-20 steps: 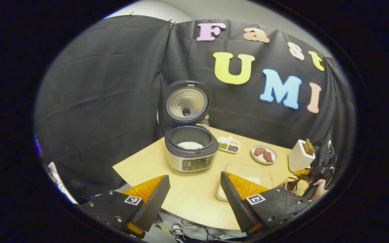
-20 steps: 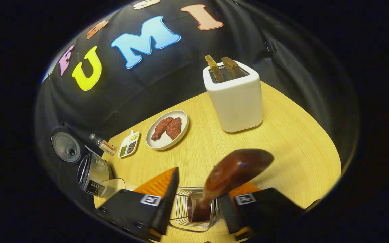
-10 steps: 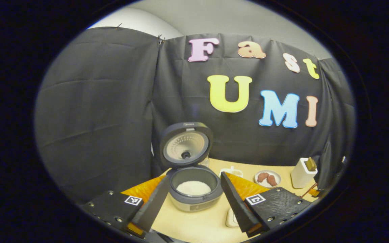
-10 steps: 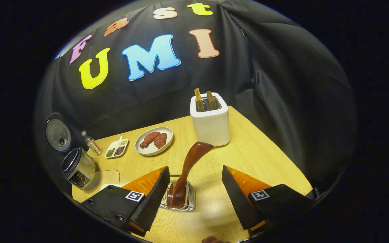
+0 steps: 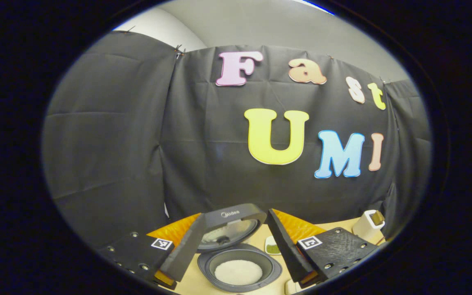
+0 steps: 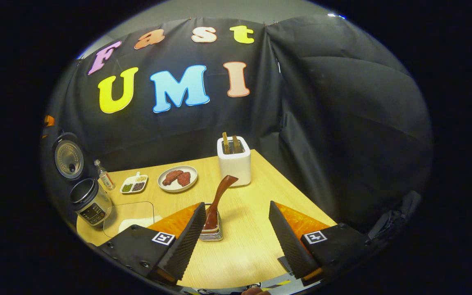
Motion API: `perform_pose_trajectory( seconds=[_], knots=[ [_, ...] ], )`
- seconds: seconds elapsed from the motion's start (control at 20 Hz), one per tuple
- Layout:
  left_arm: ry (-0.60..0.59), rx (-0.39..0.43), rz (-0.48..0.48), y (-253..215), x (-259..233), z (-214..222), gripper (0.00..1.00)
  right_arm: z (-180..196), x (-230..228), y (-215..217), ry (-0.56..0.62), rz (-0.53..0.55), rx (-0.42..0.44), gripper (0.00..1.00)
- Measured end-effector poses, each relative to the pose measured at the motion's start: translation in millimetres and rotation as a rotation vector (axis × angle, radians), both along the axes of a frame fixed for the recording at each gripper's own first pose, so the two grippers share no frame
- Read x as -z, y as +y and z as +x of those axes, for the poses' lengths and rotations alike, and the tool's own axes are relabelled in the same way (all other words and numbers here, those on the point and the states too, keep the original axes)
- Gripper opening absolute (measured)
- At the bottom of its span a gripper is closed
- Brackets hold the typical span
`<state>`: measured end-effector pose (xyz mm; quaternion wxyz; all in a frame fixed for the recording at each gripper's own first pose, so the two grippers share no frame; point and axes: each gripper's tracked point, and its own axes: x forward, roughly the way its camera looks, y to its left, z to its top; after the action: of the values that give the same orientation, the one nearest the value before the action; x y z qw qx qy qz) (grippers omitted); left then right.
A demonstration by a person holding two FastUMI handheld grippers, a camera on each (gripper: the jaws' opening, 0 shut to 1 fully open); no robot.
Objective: Close the left gripper, press the button to open the rice cooker; take a wooden spoon from the chopstick holder with the right hand, scoop a spoonful of rice and pour it into the rice cooker, then put the wooden spoon back into the chopstick holder.
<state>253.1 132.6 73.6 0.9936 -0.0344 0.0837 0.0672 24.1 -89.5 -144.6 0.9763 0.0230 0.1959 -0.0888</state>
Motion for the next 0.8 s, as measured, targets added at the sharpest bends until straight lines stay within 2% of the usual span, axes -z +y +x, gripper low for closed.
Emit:
perform_pose_trajectory(
  seconds=[0.2,0.35,0.4,0.55,0.6,0.8],
  knots=[
    [0.056,0.026,-0.055,28.2,14.9,70.9,0.94,-20.8,-28.5,12.3,-0.028,-0.094,0.008,0.98],
    [0.115,0.039,-0.117,36.8,38.2,105.3,0.94,-25.3,-41.4,25.9,-0.044,-0.135,-0.023,0.98],
    [0.138,0.042,-0.145,36.2,49.1,111.9,0.95,-26.0,-43.9,28.6,-0.046,-0.137,-0.032,0.95],
    [0.214,0.004,-0.177,43.8,81.5,119.0,0.94,-21.8,-43.3,35.9,-0.041,-0.110,-0.057,1.00],
    [0.205,0.001,-0.177,43.6,80.0,118.8,0.98,-20.2,-41.8,36.4,-0.036,-0.106,-0.065,1.00],
    [0.298,0.022,-0.244,19.0,89.1,93.0,0.98,-12.2,-38.5,34.7,-0.028,-0.095,-0.105,1.00]
  ],
)
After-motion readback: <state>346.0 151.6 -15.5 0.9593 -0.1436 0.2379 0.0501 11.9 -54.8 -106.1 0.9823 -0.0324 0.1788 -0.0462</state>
